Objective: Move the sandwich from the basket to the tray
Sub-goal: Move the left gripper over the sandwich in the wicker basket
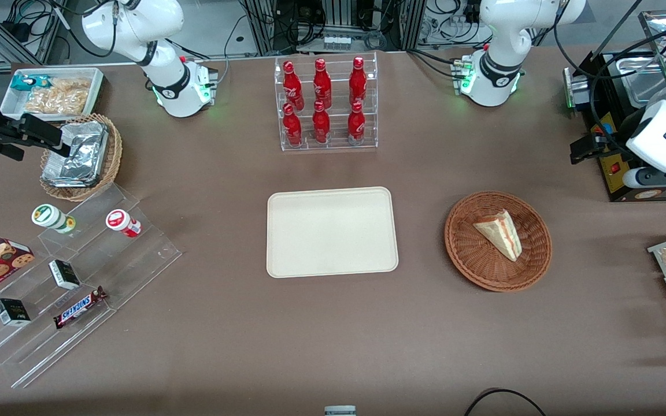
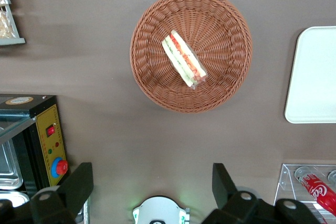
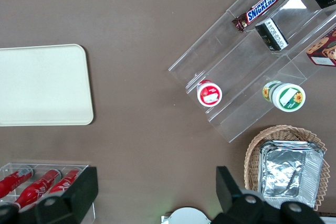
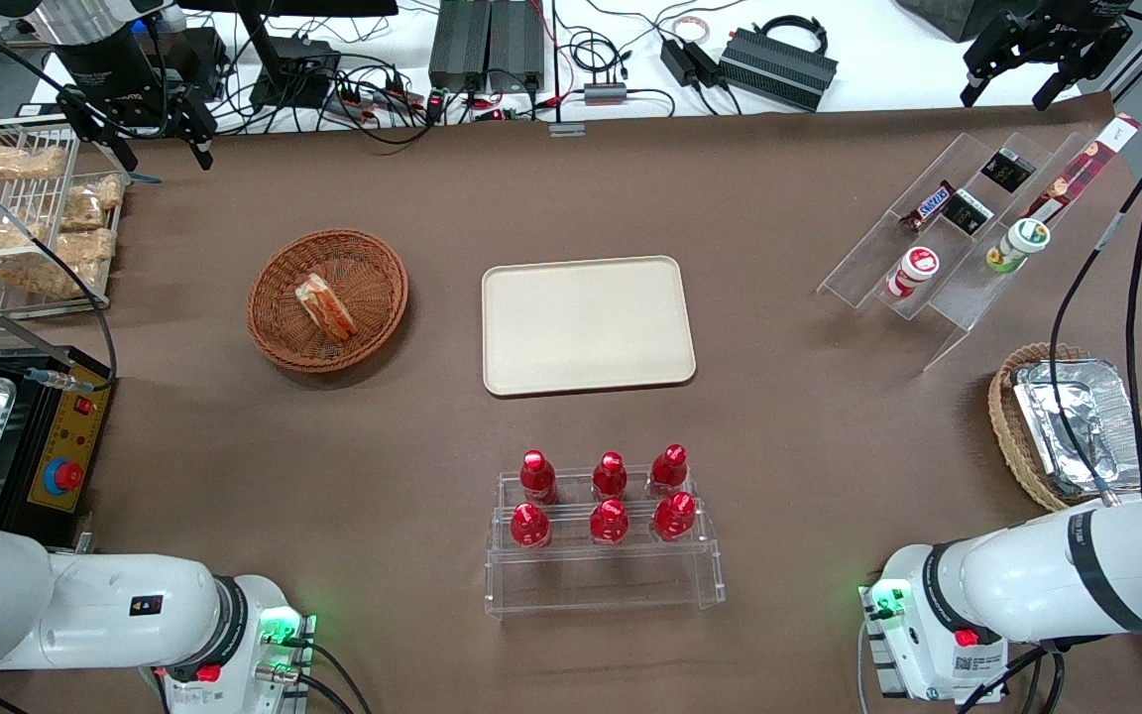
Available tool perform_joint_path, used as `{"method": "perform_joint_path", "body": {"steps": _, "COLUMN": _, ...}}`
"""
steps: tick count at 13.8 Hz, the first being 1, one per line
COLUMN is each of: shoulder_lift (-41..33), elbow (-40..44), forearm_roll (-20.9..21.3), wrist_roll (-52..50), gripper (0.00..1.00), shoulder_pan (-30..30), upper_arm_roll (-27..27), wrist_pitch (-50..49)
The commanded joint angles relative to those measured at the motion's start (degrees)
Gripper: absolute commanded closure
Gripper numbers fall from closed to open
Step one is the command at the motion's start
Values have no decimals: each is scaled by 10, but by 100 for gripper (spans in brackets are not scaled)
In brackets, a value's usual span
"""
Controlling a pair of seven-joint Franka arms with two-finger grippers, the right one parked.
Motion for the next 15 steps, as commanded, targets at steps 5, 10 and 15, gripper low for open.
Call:
{"method": "perform_joint_path", "body": {"steps": 5, "shoulder_lift": 17, "elbow": -61, "forearm_roll": 7, "wrist_roll": 8, "gripper": 0, "shoulder_pan": 5, "upper_arm_roll": -6, "wrist_pitch": 52}}
{"method": "perform_joint_path", "body": {"steps": 10, "shoulder_lift": 6, "elbow": -240, "forearm_roll": 8, "wrist_roll": -6, "gripper": 0, "shoulder_pan": 4, "upper_arm_roll": -7, "wrist_pitch": 254}}
{"method": "perform_joint_path", "body": {"steps": 15, "shoulder_lift": 18, "elbow": -362, "forearm_roll": 9, "wrist_roll": -156, "gripper": 0, "shoulder_pan": -22, "upper_arm_roll": -8, "wrist_pitch": 459}}
